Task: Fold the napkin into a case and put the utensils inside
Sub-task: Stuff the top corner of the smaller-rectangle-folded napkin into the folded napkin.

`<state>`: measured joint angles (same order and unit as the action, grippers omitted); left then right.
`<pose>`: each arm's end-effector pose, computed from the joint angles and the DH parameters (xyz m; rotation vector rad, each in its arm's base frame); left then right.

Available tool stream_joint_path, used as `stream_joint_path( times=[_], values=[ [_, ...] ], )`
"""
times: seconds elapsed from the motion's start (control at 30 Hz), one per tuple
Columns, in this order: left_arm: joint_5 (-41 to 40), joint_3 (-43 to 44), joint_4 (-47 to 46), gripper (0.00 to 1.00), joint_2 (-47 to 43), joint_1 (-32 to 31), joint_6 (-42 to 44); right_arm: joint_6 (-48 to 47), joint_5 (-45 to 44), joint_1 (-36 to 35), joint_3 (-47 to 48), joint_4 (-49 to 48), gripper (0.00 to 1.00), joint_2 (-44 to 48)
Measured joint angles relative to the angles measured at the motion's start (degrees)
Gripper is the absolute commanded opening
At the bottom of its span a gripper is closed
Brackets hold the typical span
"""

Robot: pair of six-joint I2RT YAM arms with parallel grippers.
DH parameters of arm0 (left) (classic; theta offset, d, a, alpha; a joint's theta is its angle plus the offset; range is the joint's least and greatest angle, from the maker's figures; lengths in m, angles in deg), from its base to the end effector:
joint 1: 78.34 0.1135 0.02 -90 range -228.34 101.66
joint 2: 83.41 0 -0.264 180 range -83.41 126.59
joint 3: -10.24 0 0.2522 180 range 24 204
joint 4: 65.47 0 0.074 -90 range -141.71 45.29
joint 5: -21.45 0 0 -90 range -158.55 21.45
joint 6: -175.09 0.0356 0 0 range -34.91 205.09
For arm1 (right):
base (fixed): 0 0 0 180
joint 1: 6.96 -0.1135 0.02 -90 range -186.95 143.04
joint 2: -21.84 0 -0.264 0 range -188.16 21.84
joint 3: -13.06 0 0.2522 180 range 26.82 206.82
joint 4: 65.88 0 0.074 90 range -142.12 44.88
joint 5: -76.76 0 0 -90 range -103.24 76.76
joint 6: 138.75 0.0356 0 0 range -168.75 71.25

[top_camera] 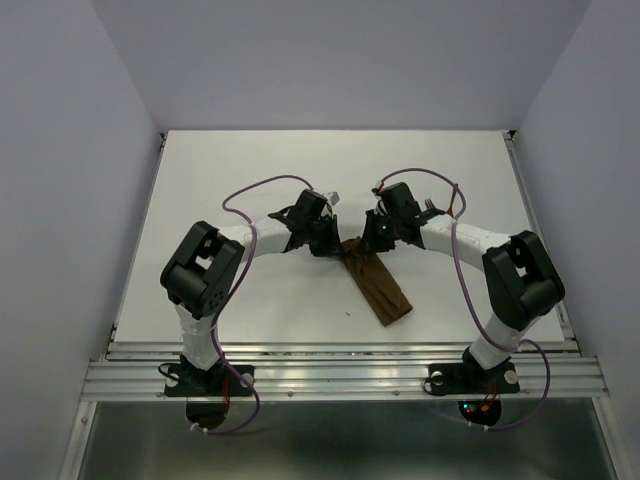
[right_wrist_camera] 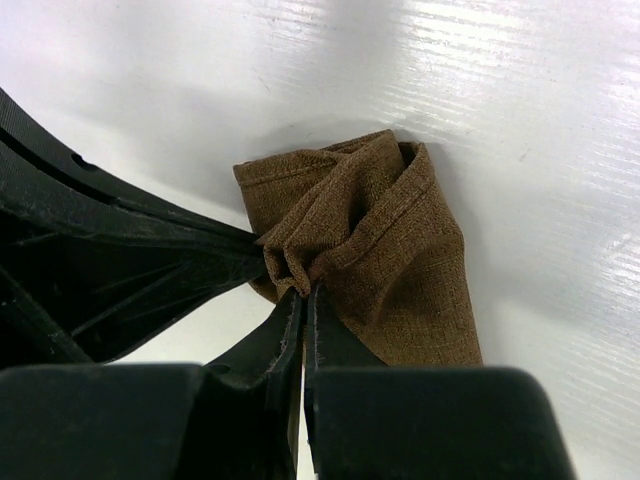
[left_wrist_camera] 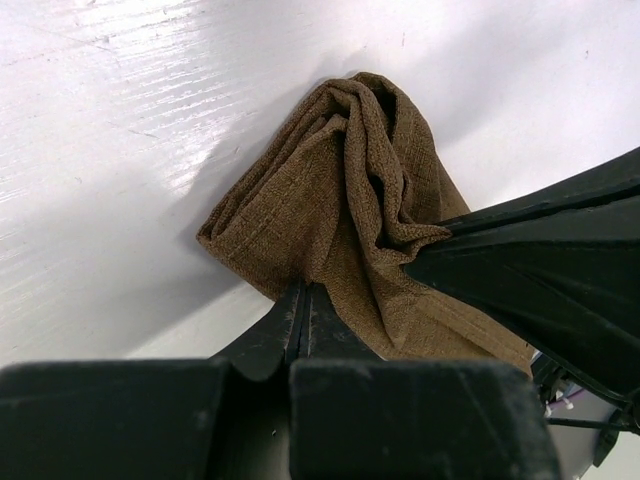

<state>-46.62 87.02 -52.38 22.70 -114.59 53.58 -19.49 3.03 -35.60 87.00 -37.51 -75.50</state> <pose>0.3084 -0.2426 0.1714 0.3128 2.4584 -1.0040 0.3043 0.1775 0.1902 -0.1142 2.5890 0.7580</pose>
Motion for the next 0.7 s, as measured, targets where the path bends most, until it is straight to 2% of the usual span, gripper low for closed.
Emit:
stream_joint_path(
  times=[0.43,0.7],
  values=[
    [0.6,0.0,0.0,0.0,0.0,0.0,-0.5,-3.7,1.4,-0.2,0.0,3.6,0.01,0.1],
    [1.0,0.0,0.0,0.0,0.0,0.0,-1.0,-4.0,1.5,-1.2,1.0,4.0,0.01,-3.3]
  ],
)
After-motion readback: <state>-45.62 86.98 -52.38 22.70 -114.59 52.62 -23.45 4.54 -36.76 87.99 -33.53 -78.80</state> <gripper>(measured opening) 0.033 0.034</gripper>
